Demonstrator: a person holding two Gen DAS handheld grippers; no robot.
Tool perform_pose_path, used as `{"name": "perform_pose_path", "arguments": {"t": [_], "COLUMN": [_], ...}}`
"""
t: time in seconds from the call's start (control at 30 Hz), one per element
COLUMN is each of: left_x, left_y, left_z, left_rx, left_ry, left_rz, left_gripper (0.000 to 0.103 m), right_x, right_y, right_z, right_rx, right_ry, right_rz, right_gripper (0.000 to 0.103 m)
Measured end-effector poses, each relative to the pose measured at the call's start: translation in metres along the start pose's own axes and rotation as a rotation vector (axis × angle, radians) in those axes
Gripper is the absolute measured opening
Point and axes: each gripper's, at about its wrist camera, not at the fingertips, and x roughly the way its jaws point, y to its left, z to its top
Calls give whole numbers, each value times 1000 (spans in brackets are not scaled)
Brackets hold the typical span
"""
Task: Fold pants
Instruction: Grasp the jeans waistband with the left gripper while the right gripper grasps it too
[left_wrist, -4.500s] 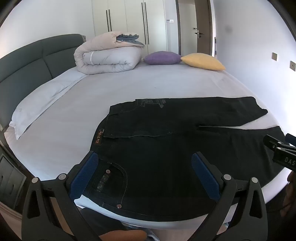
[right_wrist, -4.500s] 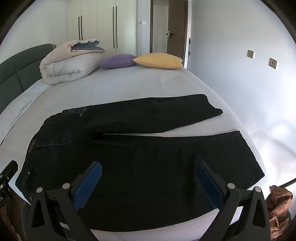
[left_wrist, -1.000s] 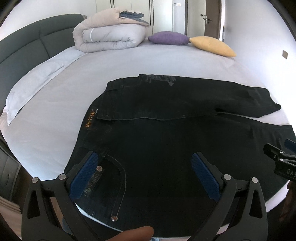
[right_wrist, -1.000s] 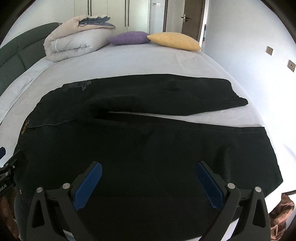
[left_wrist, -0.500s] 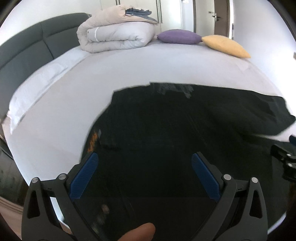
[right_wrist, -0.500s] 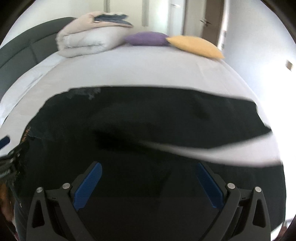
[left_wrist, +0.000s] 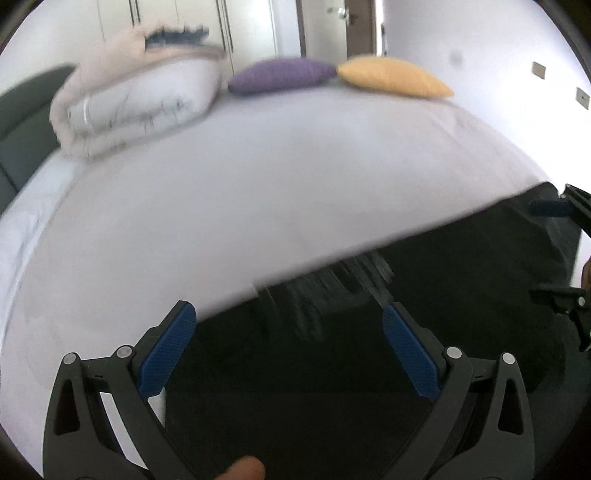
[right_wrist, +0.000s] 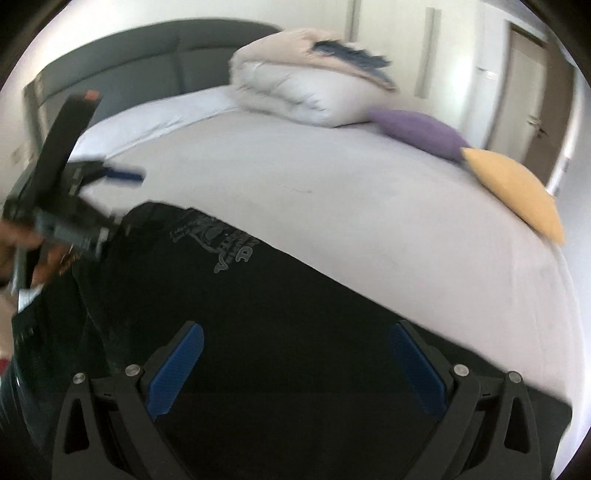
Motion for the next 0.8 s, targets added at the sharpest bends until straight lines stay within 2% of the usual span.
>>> {"name": "perform_pose_path", "arguments": {"t": [0.1, 0.23, 0.3, 0.33, 0.47, 0.5, 0.53, 0.63, 0.7, 0.77, 0.8], "left_x": [30, 73, 89, 98, 123, 128, 133, 137, 136, 134, 132], "left_y": [16, 33, 41, 45, 55, 59, 61, 66, 68, 68, 69], "left_z": [13, 21, 23, 24, 29, 29, 28, 28, 31, 31, 31], "left_rx": [44, 168, 207, 221, 244, 238, 232, 239, 236, 243, 261], "left_ry": [57, 154, 211, 235, 313, 333, 349, 354, 359, 357, 344], "left_rz": [-33, -94, -146, -170, -248, -271, -292, -303, -320, -334, -306], "left_gripper": [103, 102, 95, 94, 80, 75, 74, 68, 49, 34, 30], "right_x": [21, 42, 50, 57, 81, 90, 97, 116, 123, 129, 131], "right_y": [-15, -29, -33, -35, -38, -37, -35, -28, -25, -23, -22], "right_z": [11, 22, 26, 29, 35, 36, 36, 38, 43, 49, 51], "right_rx": [-25, -79, -98, -104, -123, -131, -140, -170, -173, -163, -163], "right_ry": [43, 84, 100, 109, 166, 193, 219, 270, 275, 280, 280], "right_rz": [77, 132, 164, 193, 263, 278, 291, 292, 288, 287, 287], "right_gripper": [93, 85, 84, 84, 77, 73, 67, 61, 61, 61, 61]}}
